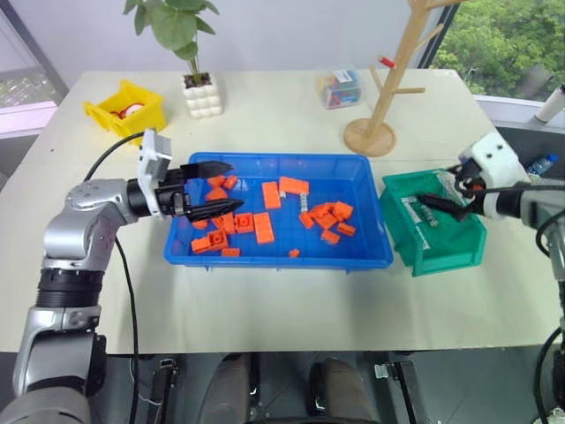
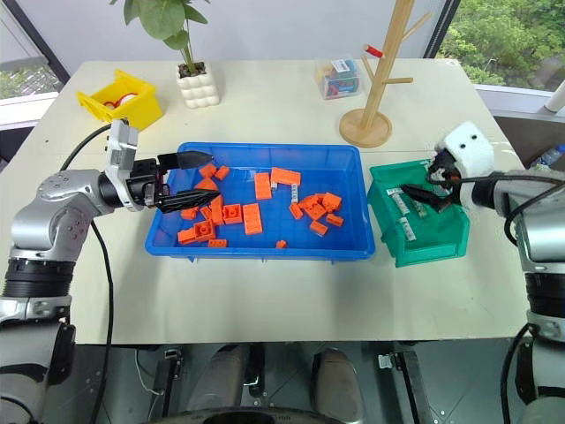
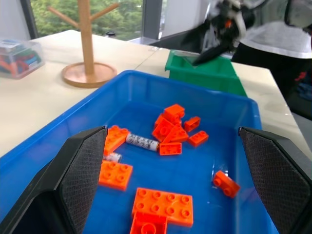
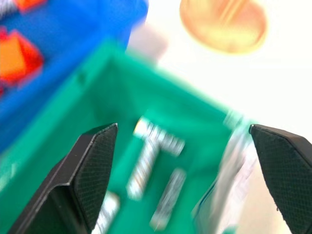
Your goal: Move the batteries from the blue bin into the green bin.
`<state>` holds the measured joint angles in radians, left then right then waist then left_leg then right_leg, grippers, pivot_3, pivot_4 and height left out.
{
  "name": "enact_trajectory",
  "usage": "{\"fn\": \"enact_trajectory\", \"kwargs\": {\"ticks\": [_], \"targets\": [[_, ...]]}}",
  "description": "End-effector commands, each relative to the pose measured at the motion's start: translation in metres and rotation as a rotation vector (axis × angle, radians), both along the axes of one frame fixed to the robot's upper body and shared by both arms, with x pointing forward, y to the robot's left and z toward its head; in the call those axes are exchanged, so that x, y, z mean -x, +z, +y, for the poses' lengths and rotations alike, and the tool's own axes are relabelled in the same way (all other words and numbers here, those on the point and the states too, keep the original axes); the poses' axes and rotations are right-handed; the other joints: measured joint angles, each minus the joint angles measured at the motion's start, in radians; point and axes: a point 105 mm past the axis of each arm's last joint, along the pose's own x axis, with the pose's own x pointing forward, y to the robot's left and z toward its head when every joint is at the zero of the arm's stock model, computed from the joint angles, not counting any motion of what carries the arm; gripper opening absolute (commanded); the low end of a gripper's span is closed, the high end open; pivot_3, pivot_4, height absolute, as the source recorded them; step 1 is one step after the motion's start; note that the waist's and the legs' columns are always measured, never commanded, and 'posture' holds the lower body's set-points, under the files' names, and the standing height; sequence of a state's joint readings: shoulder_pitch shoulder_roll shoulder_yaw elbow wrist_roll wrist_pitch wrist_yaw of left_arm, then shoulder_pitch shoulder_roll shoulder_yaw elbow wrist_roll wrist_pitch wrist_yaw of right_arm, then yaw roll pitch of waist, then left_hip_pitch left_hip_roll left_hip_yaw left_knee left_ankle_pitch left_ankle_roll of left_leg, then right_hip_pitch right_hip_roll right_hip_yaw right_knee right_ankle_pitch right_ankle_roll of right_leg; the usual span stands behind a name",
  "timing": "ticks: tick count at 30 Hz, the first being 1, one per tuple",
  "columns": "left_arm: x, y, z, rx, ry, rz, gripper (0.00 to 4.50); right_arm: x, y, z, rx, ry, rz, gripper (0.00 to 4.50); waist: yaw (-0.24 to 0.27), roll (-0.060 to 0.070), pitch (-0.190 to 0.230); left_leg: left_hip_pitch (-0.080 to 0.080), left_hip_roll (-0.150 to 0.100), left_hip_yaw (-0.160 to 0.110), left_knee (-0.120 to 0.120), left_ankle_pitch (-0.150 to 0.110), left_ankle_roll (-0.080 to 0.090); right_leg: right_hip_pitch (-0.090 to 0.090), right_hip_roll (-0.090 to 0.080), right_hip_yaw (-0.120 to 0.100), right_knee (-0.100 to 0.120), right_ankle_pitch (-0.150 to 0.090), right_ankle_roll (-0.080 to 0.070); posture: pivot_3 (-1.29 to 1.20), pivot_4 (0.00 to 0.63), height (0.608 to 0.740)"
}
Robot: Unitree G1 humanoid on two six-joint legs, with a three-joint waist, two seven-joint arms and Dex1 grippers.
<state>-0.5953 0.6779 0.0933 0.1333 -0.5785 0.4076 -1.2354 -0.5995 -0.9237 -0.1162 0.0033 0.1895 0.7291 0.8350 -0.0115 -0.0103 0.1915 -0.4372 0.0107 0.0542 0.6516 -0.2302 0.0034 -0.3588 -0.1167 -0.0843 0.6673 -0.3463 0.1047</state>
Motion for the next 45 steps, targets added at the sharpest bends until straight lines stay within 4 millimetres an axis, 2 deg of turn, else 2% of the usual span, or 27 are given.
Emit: {"fn": "enact_trajectory", "kwargs": {"ticks": [1, 3, 5, 7, 10, 13, 18, 25, 38, 41, 45], "targets": [[0.003, 0.015, 0.010, 0.003, 0.039, -0.062, 4.50, -0.007, 0.033, 0.045, -0.049, 0.125, -0.115, 4.44, -0.006, 0.000, 0.000, 0.000, 0.000, 0.000, 0.000, 0.000, 0.000, 0.000, 0.000, 0.000, 0.000, 0.000, 0.000, 0.00, 0.150, 0.739], [0.004, 0.015, 0.012, 0.005, 0.051, -0.063, 4.50, -0.009, 0.039, 0.069, -0.095, 0.190, -0.132, 4.44, -0.005, 0.000, 0.000, 0.000, 0.001, 0.000, -0.001, 0.000, 0.000, 0.000, 0.001, 0.000, 0.000, 0.000, 0.000, 0.00, 0.150, 0.739], [0.006, 0.014, 0.015, 0.002, 0.066, -0.061, 4.50, -0.014, 0.037, 0.100, -0.191, 0.273, -0.121, 4.44, -0.003, 0.000, 0.000, 0.000, 0.001, 0.000, -0.001, 0.000, -0.001, 0.000, 0.001, 0.000, 0.000, 0.000, 0.000, 0.00, 0.150, 0.739], [0.008, 0.014, 0.018, 0.005, 0.079, -0.061, 4.50, -0.016, 0.027, 0.130, -0.237, 0.359, -0.090, 4.44, -0.002, 0.000, 0.000, 0.000, 0.000, 0.000, -0.001, 0.000, -0.001, 0.000, 0.001, 0.000, 0.000, 0.000, 0.000, 0.00, 0.150, 0.739], [0.011, 0.014, 0.020, 0.006, 0.096, -0.063, 4.50, -0.021, 0.008, 0.161, -0.268, 0.443, -0.029, 4.44, 0.004, 0.000, 0.000, 0.000, 0.000, -0.001, 0.000, 0.000, 0.000, 0.000, 0.001, 0.000, 0.001, 0.000, 0.000, 0.00, 0.150, 0.739], [0.015, 0.013, 0.023, 0.005, 0.110, -0.062, 4.50, -0.026, -0.009, 0.182, -0.273, 0.511, 0.027, 4.44, 0.003, 0.000, 0.000, -0.001, -0.001, -0.002, 0.001, 0.000, 0.000, 0.000, 0.000, 0.000, 0.001, 0.000, 0.000, 0.00, 0.150, 0.739], [0.021, 0.012, 0.028, 0.013, 0.148, -0.062, 4.50, -0.041, -0.031, 0.199, -0.232, 0.562, 0.078, 4.44, -0.006, 0.000, 0.000, -0.001, -0.001, -0.002, 0.001, 0.000, 0.000, -0.002, 0.001, 0.000, 0.002, 0.000, 0.000, 0.00, 0.150, 0.739], [0.031, 0.009, 0.031, 0.022, 0.188, -0.055, 4.50, -0.056, -0.053, 0.208, -0.181, 0.599, 0.129, 4.44, -0.008, 0.000, 0.000, -0.001, 0.000, -0.002, 0.000, 0.000, -0.001, -0.002, 0.001, 0.000, 0.003, 0.000, 0.000, 0.00, 0.150, 0.739], [0.040, 0.006, 0.034, 0.022, 0.227, -0.050, 4.50, -0.077, -0.068, 0.211, -0.046, 0.577, 0.105, 4.44, -0.010, 0.000, 0.000, -0.001, 0.000, -0.001, 0.000, 0.000, -0.001, -0.003, 0.001, 0.000, 0.003, 0.000, 0.000, 0.00, 0.150, 0.739], [0.041, 0.005, 0.034, 0.018, 0.229, -0.049, 4.50, -0.080, -0.067, 0.208, -0.036, 0.564, 0.099, 3.69, -0.009, 0.000, 0.000, -0.001, 0.000, -0.001, 0.000, 0.001, -0.001, -0.003, 0.001, 0.000, 0.003, 0.000, 0.000, 0.00, 0.150, 0.739], [0.041, 0.006, 0.033, 0.018, 0.228, -0.050, 4.50, -0.081, -0.068, 0.206, -0.031, 0.556, 0.097, 1.71, -0.009, 0.000, 0.000, -0.001, 0.000, -0.001, 0.000, 0.001, -0.001, -0.003, 0.001, 0.000, 0.003, 0.000, 0.000, 0.00, 0.150, 0.739]]}}
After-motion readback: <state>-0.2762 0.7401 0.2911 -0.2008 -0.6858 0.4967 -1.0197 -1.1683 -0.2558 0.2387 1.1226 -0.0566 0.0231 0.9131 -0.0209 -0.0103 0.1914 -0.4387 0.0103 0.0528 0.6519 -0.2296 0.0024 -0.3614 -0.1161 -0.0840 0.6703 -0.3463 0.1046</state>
